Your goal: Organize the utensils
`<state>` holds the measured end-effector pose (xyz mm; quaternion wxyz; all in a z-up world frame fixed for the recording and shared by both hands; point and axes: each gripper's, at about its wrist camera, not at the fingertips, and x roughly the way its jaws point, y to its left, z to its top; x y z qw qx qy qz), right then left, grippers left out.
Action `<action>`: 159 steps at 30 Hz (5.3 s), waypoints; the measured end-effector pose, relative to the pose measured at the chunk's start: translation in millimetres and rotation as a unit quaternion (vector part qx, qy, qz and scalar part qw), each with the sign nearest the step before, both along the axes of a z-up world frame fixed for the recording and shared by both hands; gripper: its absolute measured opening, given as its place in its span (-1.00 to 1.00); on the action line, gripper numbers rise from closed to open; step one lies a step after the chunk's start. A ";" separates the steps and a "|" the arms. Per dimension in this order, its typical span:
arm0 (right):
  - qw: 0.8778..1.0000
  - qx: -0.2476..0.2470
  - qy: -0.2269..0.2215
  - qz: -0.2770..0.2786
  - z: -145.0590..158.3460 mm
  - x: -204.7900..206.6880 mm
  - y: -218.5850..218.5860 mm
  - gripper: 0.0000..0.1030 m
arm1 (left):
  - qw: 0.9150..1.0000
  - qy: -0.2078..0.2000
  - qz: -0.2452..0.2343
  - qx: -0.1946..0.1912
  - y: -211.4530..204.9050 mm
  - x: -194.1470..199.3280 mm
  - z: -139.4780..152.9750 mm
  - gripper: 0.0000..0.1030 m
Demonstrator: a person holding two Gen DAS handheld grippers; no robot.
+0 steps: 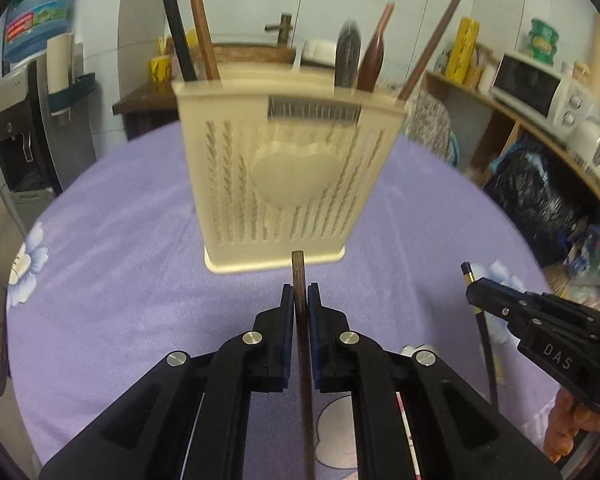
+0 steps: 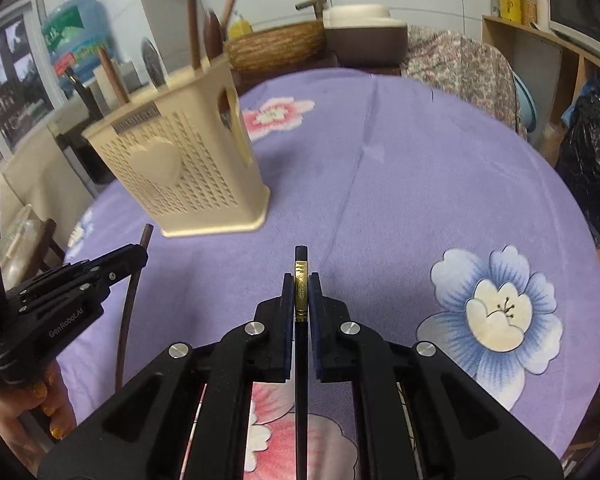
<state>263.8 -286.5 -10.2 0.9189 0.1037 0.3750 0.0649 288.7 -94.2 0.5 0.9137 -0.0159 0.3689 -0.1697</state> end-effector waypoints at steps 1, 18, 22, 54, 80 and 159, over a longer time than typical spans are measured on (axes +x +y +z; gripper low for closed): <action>1.000 0.003 -0.014 0.003 12.3 -6.1 -1.7 -0.85 | 1.000 -0.009 -0.002 -0.007 4.0 -4.9 8.8 -0.85; 0.993 -0.005 -0.112 0.035 106.1 -49.1 -1.6 -0.85 | 0.991 -0.118 0.009 -0.060 44.0 -38.8 93.8 -0.85; 0.992 -0.010 -0.116 0.043 109.6 -53.4 0.9 -0.85 | 0.991 -0.123 0.005 -0.059 47.9 -44.1 100.0 -0.85; 0.977 -0.059 -0.206 0.010 204.3 65.0 66.8 -0.84 | 0.977 -0.191 0.073 -0.057 38.9 58.5 186.2 -0.85; 0.968 -0.110 -0.224 0.005 152.9 51.1 70.7 0.18 | 0.984 -0.166 0.048 -0.041 37.8 40.4 121.8 -0.45; 0.953 -0.126 -0.274 -0.039 -13.1 -271.4 89.9 0.88 | 0.949 -0.281 0.141 -0.009 80.2 -253.2 -3.4 0.90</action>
